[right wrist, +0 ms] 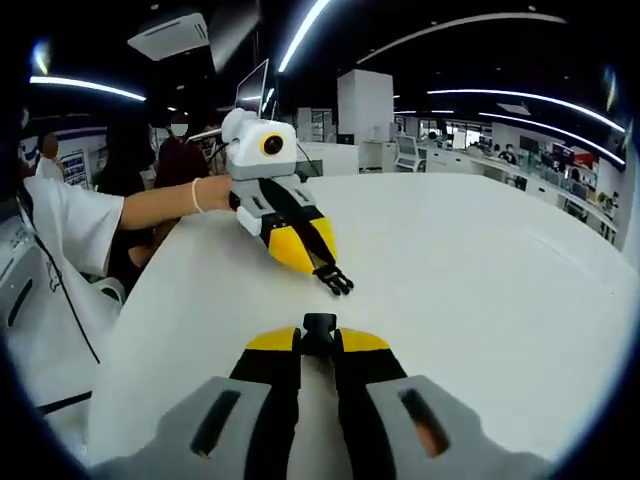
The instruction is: Snap the two parts of the plastic buckle together until the buckle closes and remains connected.
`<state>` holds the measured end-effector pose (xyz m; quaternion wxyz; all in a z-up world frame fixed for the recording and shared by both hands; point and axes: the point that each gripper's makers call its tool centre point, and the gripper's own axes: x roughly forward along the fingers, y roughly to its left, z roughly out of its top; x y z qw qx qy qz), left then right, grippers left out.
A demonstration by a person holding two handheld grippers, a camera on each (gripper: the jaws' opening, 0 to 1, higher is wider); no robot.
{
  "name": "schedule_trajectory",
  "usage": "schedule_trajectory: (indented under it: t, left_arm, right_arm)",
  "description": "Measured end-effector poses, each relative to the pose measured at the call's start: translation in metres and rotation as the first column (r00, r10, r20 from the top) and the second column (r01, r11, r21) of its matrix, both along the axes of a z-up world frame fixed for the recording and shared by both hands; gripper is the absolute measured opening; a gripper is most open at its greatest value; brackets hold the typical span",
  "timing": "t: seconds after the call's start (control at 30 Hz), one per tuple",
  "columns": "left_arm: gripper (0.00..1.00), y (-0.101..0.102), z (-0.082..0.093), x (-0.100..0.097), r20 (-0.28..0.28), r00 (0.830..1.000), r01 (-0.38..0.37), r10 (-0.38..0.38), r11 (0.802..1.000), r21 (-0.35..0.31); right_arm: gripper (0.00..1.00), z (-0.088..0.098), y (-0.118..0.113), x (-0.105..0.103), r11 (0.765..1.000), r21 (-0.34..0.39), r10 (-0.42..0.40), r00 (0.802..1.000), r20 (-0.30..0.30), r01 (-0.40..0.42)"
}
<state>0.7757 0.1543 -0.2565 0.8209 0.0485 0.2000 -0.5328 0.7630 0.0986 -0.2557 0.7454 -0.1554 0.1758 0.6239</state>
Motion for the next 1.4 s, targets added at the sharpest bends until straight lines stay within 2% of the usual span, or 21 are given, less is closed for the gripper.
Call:
schedule_trajectory:
  t: [0.1, 0.23, 0.43, 0.53, 0.77, 1.0, 1.13, 1.4]
  left_arm:
    - [0.10, -0.003, 0.000, -0.007, -0.003, 0.999, 0.032, -0.032, 0.999, 0.000]
    - [0.10, -0.003, -0.002, -0.010, -0.013, 0.999, 0.052, -0.052, 0.999, 0.003]
    - [0.10, -0.003, 0.000, -0.011, -0.033, 0.996, 0.086, -0.086, 0.996, -0.002]
    - [0.10, -0.004, 0.001, -0.010, -0.044, 0.994, 0.099, -0.100, 0.995, -0.018]
    - [0.10, -0.006, -0.003, -0.010, -0.057, 0.991, 0.123, -0.123, 0.992, 0.007]
    - [0.10, -0.008, -0.004, -0.009, -0.066, 0.983, 0.170, -0.170, 0.985, -0.003]
    - [0.10, -0.009, -0.004, -0.007, -0.057, 0.976, 0.212, -0.212, 0.977, -0.003]
    - [0.12, -0.009, -0.004, -0.005, -0.042, 0.973, 0.226, -0.227, 0.974, -0.008]
  right_arm:
    - [0.12, 0.003, 0.002, 0.001, 0.999, -0.010, 0.036, 0.999, 0.013, -0.035]
    - [0.12, 0.006, 0.004, 0.002, 0.997, -0.012, 0.078, 0.997, 0.001, -0.078]
    - [0.12, 0.005, 0.005, 0.006, 0.990, -0.051, 0.129, 0.991, 0.031, -0.128]
    - [0.12, 0.003, 0.004, 0.008, 0.988, -0.074, 0.141, 0.989, 0.037, -0.138]
    - [0.13, 0.000, 0.002, 0.009, 0.984, -0.098, 0.153, 0.987, 0.041, -0.149]
    - [0.13, -0.001, 0.005, 0.009, 0.983, -0.066, 0.177, 0.983, 0.045, -0.174]
    - [0.18, -0.001, 0.008, 0.010, 0.980, -0.032, 0.196, 0.980, 0.032, -0.195]
    - [0.19, 0.001, 0.001, 0.013, 0.981, -0.010, 0.194, 0.981, 0.027, -0.193]
